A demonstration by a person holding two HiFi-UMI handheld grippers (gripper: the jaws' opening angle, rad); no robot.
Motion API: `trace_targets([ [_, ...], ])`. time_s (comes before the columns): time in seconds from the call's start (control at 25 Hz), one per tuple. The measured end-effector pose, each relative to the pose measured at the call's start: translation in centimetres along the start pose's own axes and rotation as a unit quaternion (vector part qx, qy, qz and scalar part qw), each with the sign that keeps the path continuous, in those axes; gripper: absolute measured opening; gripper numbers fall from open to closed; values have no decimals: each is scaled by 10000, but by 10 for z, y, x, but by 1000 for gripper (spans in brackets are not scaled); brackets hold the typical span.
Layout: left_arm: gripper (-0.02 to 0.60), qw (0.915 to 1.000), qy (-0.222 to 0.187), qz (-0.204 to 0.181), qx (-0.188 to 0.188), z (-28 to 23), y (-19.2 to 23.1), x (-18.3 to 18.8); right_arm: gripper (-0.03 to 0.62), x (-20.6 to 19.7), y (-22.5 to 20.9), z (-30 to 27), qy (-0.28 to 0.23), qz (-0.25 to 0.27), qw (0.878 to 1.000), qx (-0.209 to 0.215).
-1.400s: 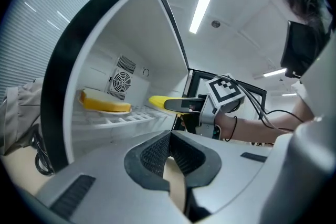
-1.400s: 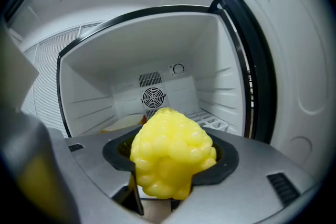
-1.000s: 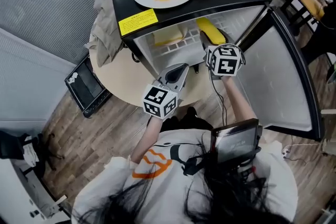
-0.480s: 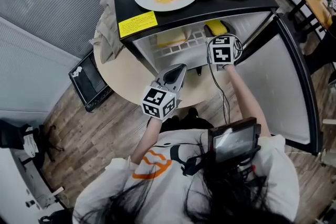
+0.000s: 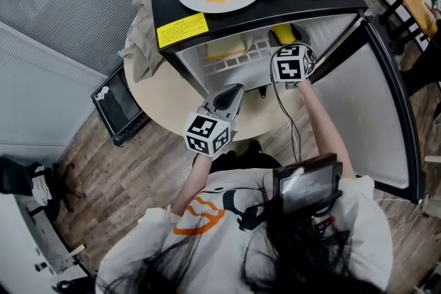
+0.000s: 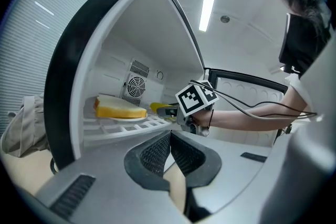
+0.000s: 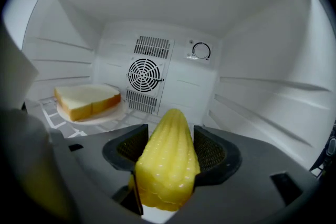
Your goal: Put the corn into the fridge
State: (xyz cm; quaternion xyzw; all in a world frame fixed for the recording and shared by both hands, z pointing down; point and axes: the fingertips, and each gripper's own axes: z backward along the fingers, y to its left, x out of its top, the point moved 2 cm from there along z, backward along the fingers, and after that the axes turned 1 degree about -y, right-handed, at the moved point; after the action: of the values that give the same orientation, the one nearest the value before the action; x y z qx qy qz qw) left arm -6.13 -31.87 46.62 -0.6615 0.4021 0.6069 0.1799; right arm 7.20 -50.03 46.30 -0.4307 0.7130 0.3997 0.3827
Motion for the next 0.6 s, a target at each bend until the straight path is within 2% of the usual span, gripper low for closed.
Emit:
trace_targets([
  [0.16, 11, 10000, 7, 21, -40, 1, -2, -2, 265, 4, 1, 4, 6, 85, 10000, -42],
  [0.32, 11, 10000, 5, -4, -100, 2, -4, -1, 267, 19, -2, 17, -229, 151, 9995, -122],
  [0.6, 11, 9998, -8, -46, -211, 6, -8, 1, 265, 29, 0, 55, -500, -635, 9967, -10],
])
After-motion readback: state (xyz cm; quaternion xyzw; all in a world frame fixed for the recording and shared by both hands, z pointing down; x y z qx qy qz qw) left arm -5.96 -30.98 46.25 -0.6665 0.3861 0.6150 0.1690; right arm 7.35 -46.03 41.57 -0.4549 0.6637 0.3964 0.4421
